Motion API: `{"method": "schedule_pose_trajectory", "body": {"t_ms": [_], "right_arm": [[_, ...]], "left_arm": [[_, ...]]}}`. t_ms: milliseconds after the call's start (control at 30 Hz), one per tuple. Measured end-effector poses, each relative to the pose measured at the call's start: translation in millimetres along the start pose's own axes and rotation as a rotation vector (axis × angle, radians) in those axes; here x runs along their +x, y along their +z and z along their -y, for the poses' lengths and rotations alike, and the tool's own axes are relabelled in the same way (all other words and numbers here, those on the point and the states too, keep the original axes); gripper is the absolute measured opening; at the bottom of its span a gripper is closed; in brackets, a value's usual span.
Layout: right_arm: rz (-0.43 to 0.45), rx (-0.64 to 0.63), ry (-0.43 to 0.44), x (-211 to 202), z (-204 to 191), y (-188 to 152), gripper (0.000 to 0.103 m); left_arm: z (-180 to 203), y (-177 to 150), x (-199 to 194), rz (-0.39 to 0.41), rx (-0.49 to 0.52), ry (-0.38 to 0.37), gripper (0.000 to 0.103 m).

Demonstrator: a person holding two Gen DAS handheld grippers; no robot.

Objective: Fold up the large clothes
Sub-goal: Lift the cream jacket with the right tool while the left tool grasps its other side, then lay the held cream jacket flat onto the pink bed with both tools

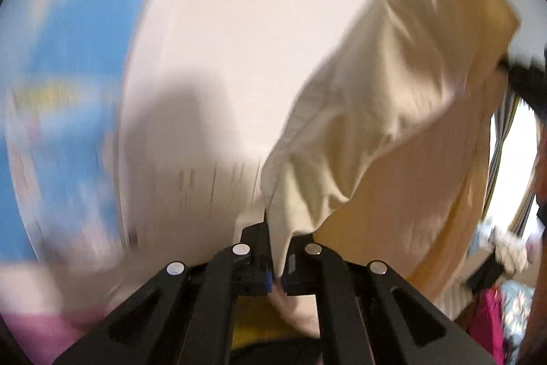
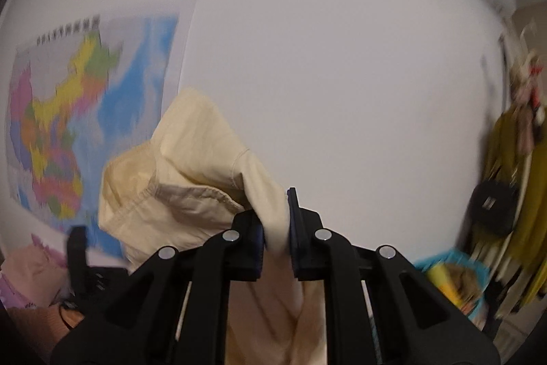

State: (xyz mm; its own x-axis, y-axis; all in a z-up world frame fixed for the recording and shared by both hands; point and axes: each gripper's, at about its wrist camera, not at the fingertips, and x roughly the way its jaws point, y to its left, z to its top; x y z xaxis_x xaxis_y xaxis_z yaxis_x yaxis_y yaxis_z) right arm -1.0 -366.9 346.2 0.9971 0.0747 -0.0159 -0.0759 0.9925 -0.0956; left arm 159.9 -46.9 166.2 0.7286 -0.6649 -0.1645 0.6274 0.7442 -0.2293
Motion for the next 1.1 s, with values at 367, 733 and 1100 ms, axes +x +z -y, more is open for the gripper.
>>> {"method": "schedule_pose_trajectory", "body": {"t_ms": [367,733,1100], "right_arm": [[0.137,0.026,0.131,-138.4,-4.6,38.6,0.012],[0.096,0.074,0.479,-207.9,-87.4,-2.9,0.013],[-0.45,0.211,0.636,42.7,-203.4,-114.7,0.014]], "left_arm": [[67.8,95.8,-235.0,0.292,0.201,0.099,0.002],[111.0,37.5,-435.7,0.256,0.306,0.504,0.002],[-69.9,-28.1,-341.2,-0.193,0.056,0.762,0.002]]}}
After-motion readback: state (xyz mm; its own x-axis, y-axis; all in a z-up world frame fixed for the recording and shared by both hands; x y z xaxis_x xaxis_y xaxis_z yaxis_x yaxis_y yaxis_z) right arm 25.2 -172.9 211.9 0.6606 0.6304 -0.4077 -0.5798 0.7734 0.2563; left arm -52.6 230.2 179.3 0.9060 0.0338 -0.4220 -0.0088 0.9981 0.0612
